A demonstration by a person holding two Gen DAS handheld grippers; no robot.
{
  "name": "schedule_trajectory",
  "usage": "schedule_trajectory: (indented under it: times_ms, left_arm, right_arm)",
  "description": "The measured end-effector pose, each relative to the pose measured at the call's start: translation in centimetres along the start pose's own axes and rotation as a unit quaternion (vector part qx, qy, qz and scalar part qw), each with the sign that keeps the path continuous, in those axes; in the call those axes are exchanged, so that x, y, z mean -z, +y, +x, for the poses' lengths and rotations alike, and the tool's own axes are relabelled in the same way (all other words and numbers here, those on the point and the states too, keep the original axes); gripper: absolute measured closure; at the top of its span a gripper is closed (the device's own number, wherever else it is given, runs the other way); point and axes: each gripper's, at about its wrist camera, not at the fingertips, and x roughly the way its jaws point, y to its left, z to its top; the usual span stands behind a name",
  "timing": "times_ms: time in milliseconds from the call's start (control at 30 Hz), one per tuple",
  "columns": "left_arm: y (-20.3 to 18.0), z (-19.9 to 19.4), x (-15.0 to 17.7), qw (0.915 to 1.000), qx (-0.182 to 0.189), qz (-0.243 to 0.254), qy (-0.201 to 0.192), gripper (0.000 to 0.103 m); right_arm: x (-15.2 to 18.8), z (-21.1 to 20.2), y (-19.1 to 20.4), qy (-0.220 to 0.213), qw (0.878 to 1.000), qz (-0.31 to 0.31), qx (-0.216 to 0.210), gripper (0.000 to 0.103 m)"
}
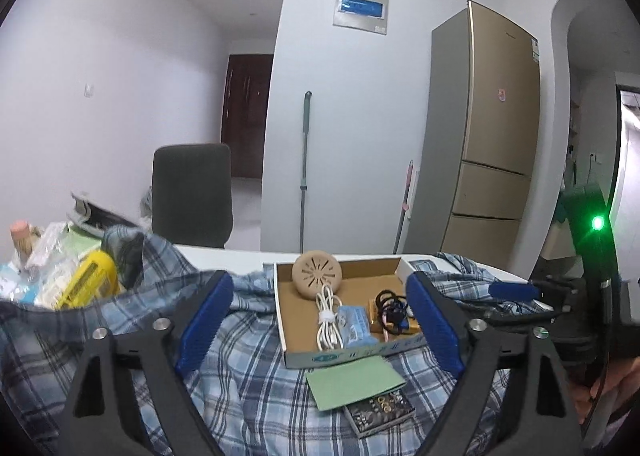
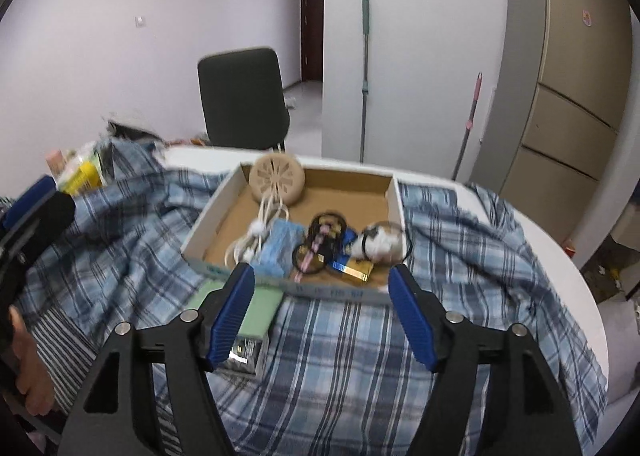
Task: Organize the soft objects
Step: 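Withdraw both tools from the box, then grasp the black Face tissue pack with the right tool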
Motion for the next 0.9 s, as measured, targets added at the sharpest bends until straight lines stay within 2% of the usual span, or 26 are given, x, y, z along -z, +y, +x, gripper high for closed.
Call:
schedule_trajectory:
  times_ms: [67, 333, 433, 567, 700, 900]
  left_arm:
    - [0.5, 0.2, 0.6, 1.0, -0.001, -0.009, -0.003, 0.0]
    - [1.7, 1.2, 2.3, 0.9997, -0.021, -0.014, -0.008, 0.0]
    - [2.0, 2.0, 2.9, 0.9989, -0.045, -0.007, -0.003, 0.0]
    - [2.8, 2.1, 2.9, 0.9989, -0.042, -0.023, -0.003, 0.0]
    - [2.6, 2.2, 3.2, 0.999, -0.041, -0.017, -0.003, 0.0]
    - [2.2, 2.5, 3.5, 0.9988, -0.048, -0.01, 0.002, 0.0]
  right_arm:
    - [0.9, 0.5, 0.6, 0.012, 1.0, -0.005, 0.013, 0.03]
    - [4.6, 3.4, 2.0, 0.082, 0.996, 0.009, 0.016, 0.022]
    - [5.7, 4.5, 2.8, 0.099, 0.995, -0.001, 0.015, 0.02]
    - [6.6, 5.9, 4.3, 0.12, 0.993, -0.017, 0.004, 0.019]
    - [7.2, 7.7, 5.4, 0.146, 0.989, -0.033, -0.002, 0.019]
    - [7.4, 8.3, 6.5, 0.155, 0.987, -0.03, -0.016, 0.019]
